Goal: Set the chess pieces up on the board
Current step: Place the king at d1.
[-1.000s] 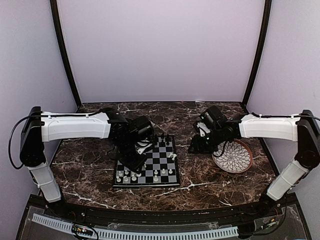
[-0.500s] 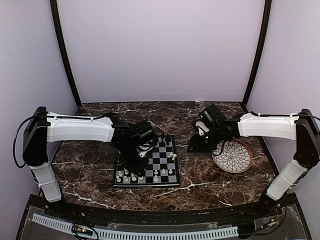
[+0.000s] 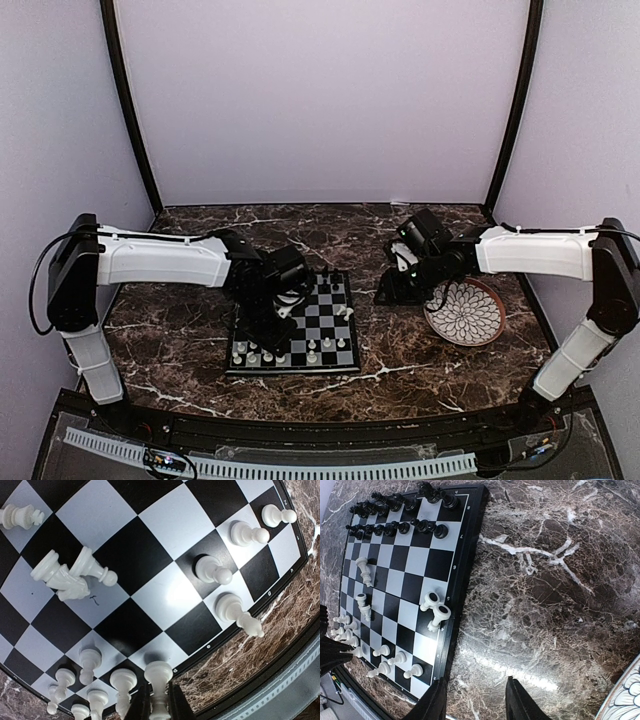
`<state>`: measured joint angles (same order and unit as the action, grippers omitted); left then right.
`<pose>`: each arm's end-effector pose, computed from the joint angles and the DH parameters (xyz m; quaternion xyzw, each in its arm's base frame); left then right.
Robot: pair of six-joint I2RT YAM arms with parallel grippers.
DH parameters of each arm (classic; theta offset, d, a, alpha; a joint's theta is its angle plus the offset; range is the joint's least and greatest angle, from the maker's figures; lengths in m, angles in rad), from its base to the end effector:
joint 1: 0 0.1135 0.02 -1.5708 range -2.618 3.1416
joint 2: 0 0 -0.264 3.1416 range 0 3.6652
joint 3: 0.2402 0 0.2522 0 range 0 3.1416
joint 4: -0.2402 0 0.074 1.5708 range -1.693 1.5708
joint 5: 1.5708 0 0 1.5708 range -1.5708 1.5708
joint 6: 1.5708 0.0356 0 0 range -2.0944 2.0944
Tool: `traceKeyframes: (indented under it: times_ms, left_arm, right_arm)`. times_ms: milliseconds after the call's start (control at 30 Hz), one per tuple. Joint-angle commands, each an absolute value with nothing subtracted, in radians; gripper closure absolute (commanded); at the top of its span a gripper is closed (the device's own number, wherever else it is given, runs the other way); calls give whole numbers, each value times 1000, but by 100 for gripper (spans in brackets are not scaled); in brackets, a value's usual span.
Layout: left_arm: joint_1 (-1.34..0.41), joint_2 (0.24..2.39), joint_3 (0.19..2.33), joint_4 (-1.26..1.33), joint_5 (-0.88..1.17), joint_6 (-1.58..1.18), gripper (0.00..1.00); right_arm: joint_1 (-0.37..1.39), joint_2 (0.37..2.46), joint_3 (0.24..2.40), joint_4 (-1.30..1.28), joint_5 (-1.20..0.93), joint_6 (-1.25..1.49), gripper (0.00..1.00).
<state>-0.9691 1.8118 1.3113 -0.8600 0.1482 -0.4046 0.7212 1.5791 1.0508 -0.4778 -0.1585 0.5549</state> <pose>0.1935 -0.2911 0.1982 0.2837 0.9503 -0.1233 0.0342 0.2384 0.2171 0.2136 -0.1015 0.9523 0.2265 0.1778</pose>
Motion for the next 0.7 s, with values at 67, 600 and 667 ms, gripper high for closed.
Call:
traceKeyframes:
  times_ms: [67,600,667]
  left_arm:
    - [-974,1824,1306,-859,146,-412,99]
    - [-974,1849,1321,-850,121,-428,92]
    - [-974,1853,1326,-856,117,-428,85]
  right_arm:
    - [732,1585,1057,-468,-161,557,58]
    - [733,1589,1063,-471,-166,548,58]
    - [732,1590,1064,-472,-167,545,58]
